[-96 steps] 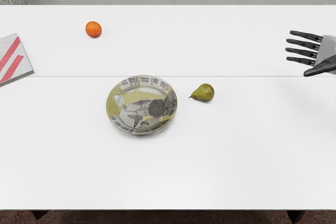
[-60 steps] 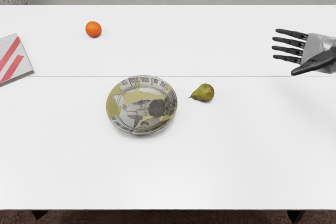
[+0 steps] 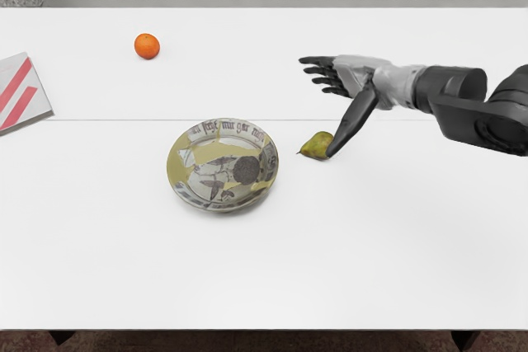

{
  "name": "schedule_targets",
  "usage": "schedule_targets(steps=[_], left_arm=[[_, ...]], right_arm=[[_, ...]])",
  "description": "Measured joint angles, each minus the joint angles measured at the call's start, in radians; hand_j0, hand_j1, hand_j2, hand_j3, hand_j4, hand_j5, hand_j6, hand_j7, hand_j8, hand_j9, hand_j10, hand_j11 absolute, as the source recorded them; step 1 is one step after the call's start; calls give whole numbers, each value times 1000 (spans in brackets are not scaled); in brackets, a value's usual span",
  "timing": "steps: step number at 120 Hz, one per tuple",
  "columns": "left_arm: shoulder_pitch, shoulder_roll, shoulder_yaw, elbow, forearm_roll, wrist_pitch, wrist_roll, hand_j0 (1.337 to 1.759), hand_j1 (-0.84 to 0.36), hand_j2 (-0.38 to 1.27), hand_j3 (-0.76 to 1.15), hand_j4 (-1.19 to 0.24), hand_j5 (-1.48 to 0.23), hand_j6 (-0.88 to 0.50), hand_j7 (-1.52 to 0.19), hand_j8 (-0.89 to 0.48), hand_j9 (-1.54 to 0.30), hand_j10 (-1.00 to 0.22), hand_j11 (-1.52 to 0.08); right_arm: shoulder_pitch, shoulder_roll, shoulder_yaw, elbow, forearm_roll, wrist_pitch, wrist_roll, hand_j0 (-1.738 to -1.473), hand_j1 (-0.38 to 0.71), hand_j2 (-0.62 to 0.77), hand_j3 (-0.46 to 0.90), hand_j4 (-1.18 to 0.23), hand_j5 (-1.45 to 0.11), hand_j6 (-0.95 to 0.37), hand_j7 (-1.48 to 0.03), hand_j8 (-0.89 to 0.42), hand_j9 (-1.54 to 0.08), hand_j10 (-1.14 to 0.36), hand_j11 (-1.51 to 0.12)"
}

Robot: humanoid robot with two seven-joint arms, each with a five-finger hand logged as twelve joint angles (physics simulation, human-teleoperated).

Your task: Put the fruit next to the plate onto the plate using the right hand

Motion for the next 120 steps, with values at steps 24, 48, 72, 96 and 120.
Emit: schedule_targets(steps=[24,48,72,96,120], left_arm=[[0,0,0,0,0,0,0,1658,347,0,0,-2,-2,-2,-2,-2,-2,-2,-2],[0,0,0,0,0,0,0,1658,347,0,0,-2,-2,-2,-2,-2,-2,-2,-2],[0,0,0,0,0,0,0,1658,347,0,0,-2,-2,-2,-2,-2,-2,-2,-2],[0,0,0,0,0,0,0,1658,347,0,0,-2,-2,-2,-2,-2,-2,-2,-2],[0,0,0,0,0,0,0,1658,347,0,0,-2,-2,-2,-2,-2,-2,-2,-2]], right_arm=[[91,73,-168,4,-154,-72,-10,-1658,-349,1,0,-1,0,-1,0,-1,0,0,0],[190,91,-342,-17,-190,-203,-11,-1658,-349,1,0,-1,0,-2,0,-1,0,-1,0],[304,93,-548,-67,-183,-372,-12,-1658,-349,1,0,-1,0,-2,0,-2,0,-1,0],[359,132,-710,-111,-182,-456,-12,-1658,-349,1,0,-1,0,-2,0,-2,0,-1,0],[378,206,-802,-178,-184,-497,-12,-1658,-349,1,0,-1,0,-3,0,-2,0,-1,0]])
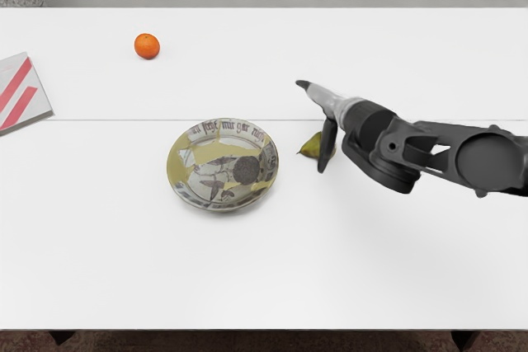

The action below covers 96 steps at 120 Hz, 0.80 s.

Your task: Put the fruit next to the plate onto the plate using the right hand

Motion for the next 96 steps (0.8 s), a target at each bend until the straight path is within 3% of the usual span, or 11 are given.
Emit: schedule_targets(steps=[57,96], left_arm=[[0,0,0,0,0,0,0,1658,347,0,0,-2,-2,-2,-2,-2,-2,-2,-2],[0,0,0,0,0,0,0,1658,347,0,0,-2,-2,-2,-2,-2,-2,-2,-2]], right_arm=[[-40,111,-38,-106,-14,-134,0,-1658,-329,-2,0,-18,-22,-19,-22,-19,-22,-18,-22],[-58,122,-38,-116,-27,-154,0,-1658,-161,-30,0,-159,-205,-160,-204,-159,-205,-158,-205]])
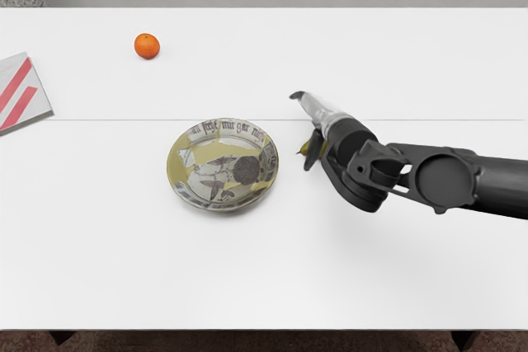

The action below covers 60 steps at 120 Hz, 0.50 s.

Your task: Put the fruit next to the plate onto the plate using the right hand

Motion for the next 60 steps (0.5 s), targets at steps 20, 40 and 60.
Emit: schedule_targets(steps=[20,40,60], left_arm=[[0,0,0,0,0,0,0,1658,347,0,0,-2,-2,-2,-2,-2,-2,-2,-2],[0,0,0,0,0,0,0,1658,347,0,0,-2,-2,-2,-2,-2,-2,-2,-2],[0,0,0,0,0,0,0,1658,347,0,0,-2,-2,-2,-2,-2,-2,-2,-2]], right_arm=[[-5,-2,-1,0,-8,-31,0,-1658,-99,-40,0,-211,-273,-212,-272,-211,-272,-211,-272],[-16,-10,-2,0,-10,-38,0,-1658,-71,-45,0,-233,-302,-234,-302,-234,-302,-233,-302],[-21,-14,-3,0,-10,-39,0,-1658,-60,-47,0,-243,-314,-244,-314,-243,-314,-243,-314]])
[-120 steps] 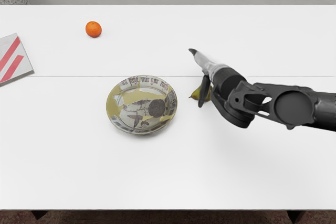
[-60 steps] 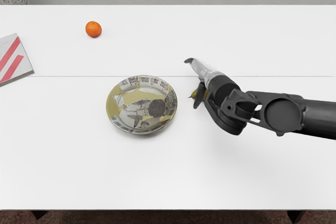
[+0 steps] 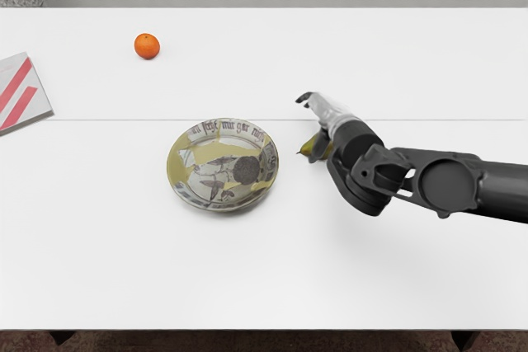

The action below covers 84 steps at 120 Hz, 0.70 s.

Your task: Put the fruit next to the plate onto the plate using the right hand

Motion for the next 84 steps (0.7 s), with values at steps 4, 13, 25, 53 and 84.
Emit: schedule_targets(steps=[4,13,25,53,84], left_arm=[[0,0,0,0,0,0,0,1658,347,0,0,-2,-2,-2,-2,-2,-2,-2,-2],[0,0,0,0,0,0,0,1658,347,0,0,-2,-2,-2,-2,-2,-2,-2,-2],[0,0,0,0,0,0,0,1658,347,0,0,-2,-2,-2,-2,-2,-2,-2,-2],[0,0,0,0,0,0,0,1658,347,0,0,-2,-2,-2,-2,-2,-2,-2,-2],[0,0,0,0,0,0,0,1658,347,0,0,-2,-2,-2,-2,-2,-2,-2,-2]], right_arm=[[0,-1,0,0,0,0,0,-1658,-59,-47,0,-244,-316,-245,-315,-244,-316,-244,-315],[-2,-2,-6,0,0,-4,0,-1658,-57,-47,0,-246,-318,-247,-318,-246,-318,-246,-318],[-2,-3,-11,0,0,-9,0,-1658,-55,-48,0,-247,-320,-248,-320,-248,-320,-247,-320],[-4,-5,-16,0,0,-13,0,-1658,-24,-53,0,-273,-353,-274,-353,-273,-353,-273,-353],[-9,-13,-16,0,0,-13,0,-1658,7,-73,0,-295,-387,-297,-384,-295,-388,-294,-388]])
